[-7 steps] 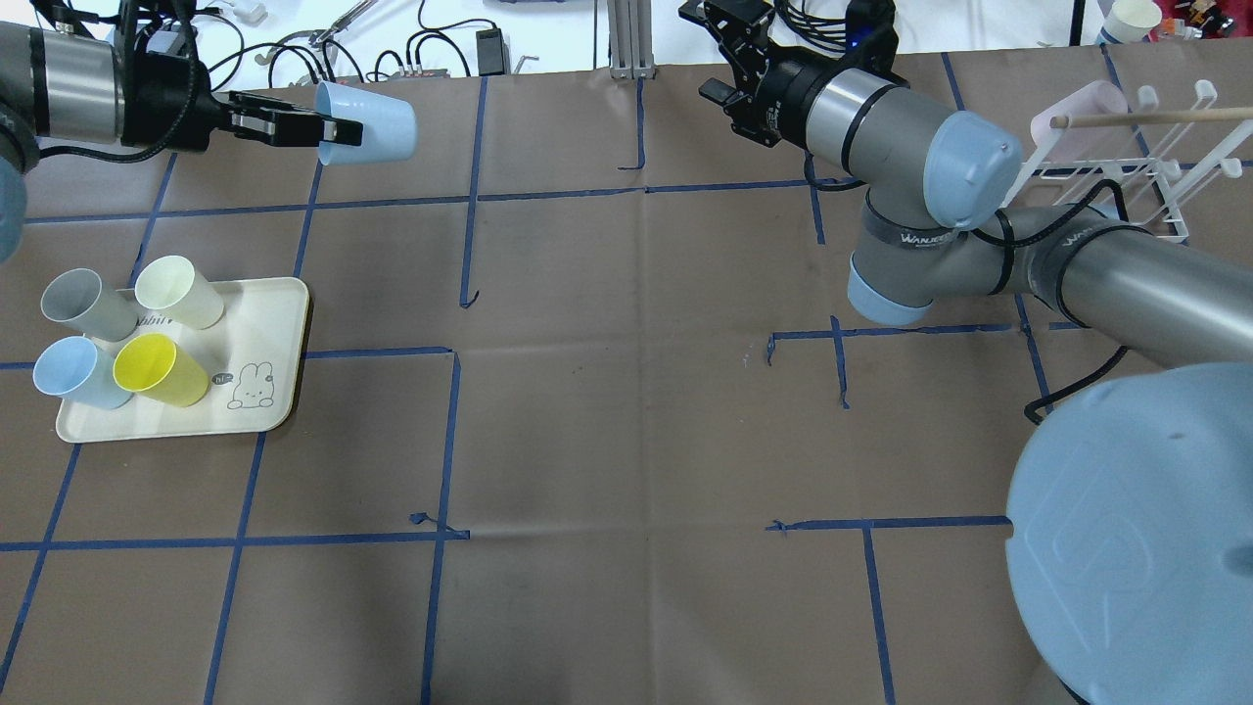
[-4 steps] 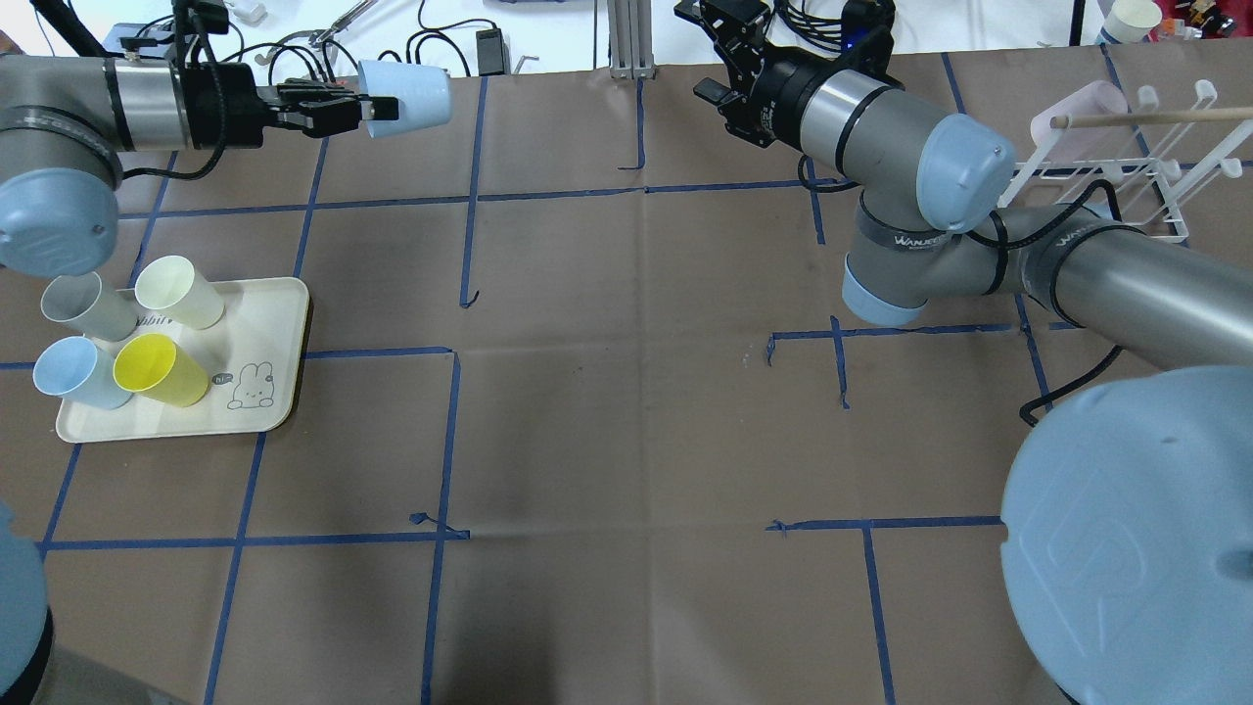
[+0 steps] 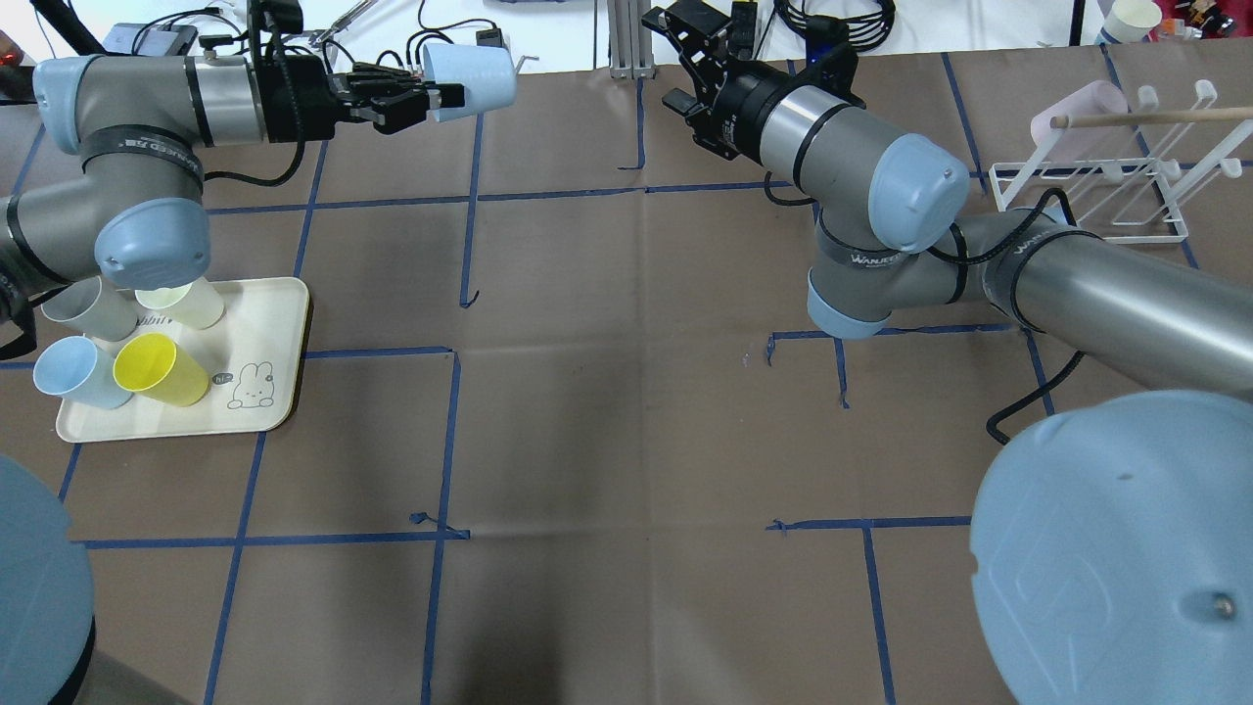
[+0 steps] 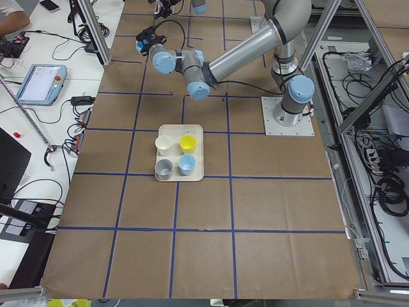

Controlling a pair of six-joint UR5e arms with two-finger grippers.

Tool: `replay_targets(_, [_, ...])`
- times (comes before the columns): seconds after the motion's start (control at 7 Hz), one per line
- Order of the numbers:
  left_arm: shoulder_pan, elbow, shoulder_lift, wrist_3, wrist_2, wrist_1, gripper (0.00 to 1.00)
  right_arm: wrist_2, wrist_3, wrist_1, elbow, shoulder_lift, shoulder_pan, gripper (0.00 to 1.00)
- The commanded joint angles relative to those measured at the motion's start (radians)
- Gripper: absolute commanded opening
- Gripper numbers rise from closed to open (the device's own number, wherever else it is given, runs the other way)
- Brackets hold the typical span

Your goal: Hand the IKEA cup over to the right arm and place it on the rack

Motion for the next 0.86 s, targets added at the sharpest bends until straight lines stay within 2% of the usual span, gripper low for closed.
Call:
replay_targets(0.0, [-0.021, -0.17, 0.025, -0.143, -0.011, 0.325, 0.0, -0.157, 0.004, -0.059, 0.001, 0.003, 0.063, 0.99])
replay_targets(0.29, [-0.023, -0.267, 0.086, -0.193, -0.071, 0.409, 0.0, -0.289, 0.032, -0.137, 0.003, 0.022, 0.077, 0.99])
replay_targets(0.43, [-0.027, -0.336, 0.135, -0.187, -0.076, 0.441, 0.0, -0.294, 0.03, -0.16, 0.0, 0.061, 0.077, 0.99])
replay_targets(0.57, [-0.024, -0.405, 0.189, -0.199, -0.15, 0.493, 0.0, -0.299, 0.032, -0.2, -0.009, 0.107, 0.077, 1.0])
replay_targets(0.71, [-0.024, -0.424, 0.204, -0.192, -0.174, 0.521, 0.0, -0.314, 0.074, -0.211, -0.009, 0.113, 0.088, 1.0])
